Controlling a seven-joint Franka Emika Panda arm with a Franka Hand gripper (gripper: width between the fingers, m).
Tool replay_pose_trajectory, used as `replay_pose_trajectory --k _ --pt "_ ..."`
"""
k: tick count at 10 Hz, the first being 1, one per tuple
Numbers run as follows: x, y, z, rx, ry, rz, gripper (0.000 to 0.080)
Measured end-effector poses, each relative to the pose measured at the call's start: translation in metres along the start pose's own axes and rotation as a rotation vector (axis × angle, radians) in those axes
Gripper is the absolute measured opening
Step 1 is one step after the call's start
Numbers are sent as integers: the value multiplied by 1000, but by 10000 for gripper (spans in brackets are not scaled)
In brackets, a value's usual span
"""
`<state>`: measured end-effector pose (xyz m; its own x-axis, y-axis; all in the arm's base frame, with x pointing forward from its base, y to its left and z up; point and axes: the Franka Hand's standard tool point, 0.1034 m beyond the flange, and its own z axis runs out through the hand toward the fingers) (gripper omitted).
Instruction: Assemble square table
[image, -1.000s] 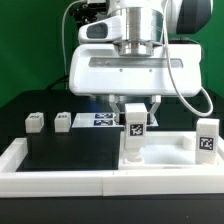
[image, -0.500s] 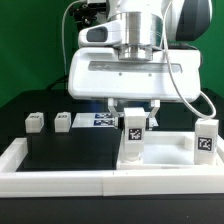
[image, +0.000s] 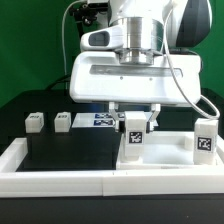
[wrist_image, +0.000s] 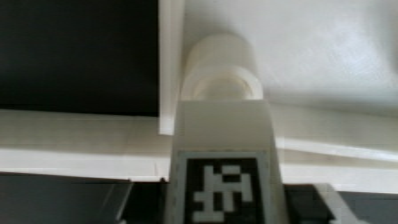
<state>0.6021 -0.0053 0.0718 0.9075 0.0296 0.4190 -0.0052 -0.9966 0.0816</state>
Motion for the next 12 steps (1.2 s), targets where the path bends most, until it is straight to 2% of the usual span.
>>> replay_pose_trajectory --k 2,5,6,7,8,9,12 --pt "-3 2 -1 -9 23 -1 291" --pt "-3 2 -1 -9 23 -2 291" --pt "-3 2 -1 -9 23 -2 452" --pt "-3 2 -1 -9 23 -2 452" --pt "-3 2 -1 -9 23 -2 612" --pt "-3 2 -1 -9 23 -2 641" --pt "-3 2 -1 -9 23 -2 648"
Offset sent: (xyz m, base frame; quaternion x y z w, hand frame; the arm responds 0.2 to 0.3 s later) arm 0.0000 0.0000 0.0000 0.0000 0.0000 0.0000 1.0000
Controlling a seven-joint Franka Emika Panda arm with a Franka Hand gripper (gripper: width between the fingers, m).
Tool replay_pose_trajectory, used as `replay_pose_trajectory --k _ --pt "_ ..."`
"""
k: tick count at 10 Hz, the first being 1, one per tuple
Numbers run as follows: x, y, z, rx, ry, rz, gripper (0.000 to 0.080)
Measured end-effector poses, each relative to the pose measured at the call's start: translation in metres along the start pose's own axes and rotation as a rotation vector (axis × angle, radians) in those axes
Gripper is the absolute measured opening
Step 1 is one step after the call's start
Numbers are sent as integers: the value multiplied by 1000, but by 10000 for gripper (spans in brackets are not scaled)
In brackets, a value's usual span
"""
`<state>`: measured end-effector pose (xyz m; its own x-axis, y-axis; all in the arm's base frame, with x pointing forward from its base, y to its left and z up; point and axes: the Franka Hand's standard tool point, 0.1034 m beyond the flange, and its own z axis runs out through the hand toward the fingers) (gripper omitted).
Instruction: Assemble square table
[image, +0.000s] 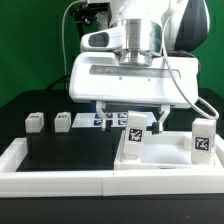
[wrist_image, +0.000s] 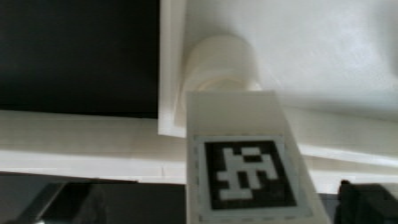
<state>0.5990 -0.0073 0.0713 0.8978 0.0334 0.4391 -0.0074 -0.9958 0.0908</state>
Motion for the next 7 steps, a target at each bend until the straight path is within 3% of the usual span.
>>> replay_pose_trajectory --k 3,5,7 --pt "0 0 0 0 0 0 649" --pt "6 0 -12 17 -28 11 649" --pt "7 0 -13 28 -64 17 649"
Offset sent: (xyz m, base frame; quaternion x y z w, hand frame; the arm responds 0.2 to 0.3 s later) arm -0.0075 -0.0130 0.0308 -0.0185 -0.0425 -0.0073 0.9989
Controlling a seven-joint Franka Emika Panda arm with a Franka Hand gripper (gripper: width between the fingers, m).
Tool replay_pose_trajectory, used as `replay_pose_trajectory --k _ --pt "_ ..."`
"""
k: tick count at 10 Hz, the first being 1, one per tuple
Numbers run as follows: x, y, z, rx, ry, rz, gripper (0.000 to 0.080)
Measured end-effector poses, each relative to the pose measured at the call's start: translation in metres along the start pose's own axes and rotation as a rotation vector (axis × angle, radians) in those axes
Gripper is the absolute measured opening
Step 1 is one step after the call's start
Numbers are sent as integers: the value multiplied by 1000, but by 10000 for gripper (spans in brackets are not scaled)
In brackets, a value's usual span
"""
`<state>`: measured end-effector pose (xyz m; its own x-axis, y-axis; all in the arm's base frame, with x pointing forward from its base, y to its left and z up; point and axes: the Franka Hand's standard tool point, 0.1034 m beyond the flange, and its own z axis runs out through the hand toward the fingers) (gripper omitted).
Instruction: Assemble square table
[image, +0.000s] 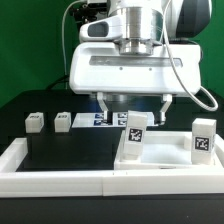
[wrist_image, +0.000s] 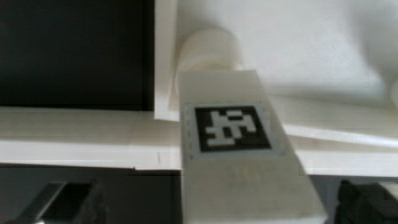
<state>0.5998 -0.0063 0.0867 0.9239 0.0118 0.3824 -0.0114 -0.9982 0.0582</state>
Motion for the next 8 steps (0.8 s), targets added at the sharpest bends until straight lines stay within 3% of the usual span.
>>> replay_pose_trajectory --k 2,5,8 --pt "-5 -2 2 39 -157 15 649" --pt "-6 -1 6 68 -310 25 649" --pt "-1 1 7 62 -291 29 649"
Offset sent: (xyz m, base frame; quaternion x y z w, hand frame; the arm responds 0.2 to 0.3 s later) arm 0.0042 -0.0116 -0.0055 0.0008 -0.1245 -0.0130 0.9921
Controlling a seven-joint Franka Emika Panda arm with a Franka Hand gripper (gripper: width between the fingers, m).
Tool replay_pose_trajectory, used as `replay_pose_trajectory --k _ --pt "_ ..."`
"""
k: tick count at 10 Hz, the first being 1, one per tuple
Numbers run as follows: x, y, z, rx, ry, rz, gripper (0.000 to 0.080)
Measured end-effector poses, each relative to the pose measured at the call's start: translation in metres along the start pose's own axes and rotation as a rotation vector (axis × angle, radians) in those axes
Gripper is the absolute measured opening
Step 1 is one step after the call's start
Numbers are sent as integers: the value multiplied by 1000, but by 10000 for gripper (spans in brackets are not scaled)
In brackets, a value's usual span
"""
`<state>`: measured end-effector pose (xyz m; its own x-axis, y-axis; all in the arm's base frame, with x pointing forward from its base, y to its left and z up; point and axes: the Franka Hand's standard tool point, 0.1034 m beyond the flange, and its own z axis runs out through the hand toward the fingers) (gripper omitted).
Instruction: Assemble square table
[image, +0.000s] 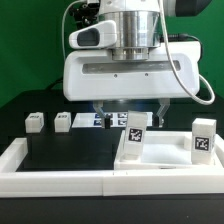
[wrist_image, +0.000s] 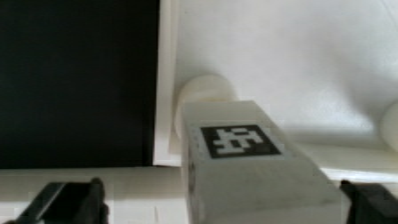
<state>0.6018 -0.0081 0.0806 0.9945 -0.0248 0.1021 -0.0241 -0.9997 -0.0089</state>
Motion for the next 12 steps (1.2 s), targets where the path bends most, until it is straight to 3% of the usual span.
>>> replay_pose_trajectory --k 1,2,3,4,9,12 --pt "1 -1 0 0 1 -1 509" --pt "1 1 -1 0 2 1 509" --pt "1 2 -1 0 3 3 359" --pt "1 2 -1 0 3 3 290" --pt "1 2 -1 1 3 40 290" --pt "1 2 -1 3 3 272 291"
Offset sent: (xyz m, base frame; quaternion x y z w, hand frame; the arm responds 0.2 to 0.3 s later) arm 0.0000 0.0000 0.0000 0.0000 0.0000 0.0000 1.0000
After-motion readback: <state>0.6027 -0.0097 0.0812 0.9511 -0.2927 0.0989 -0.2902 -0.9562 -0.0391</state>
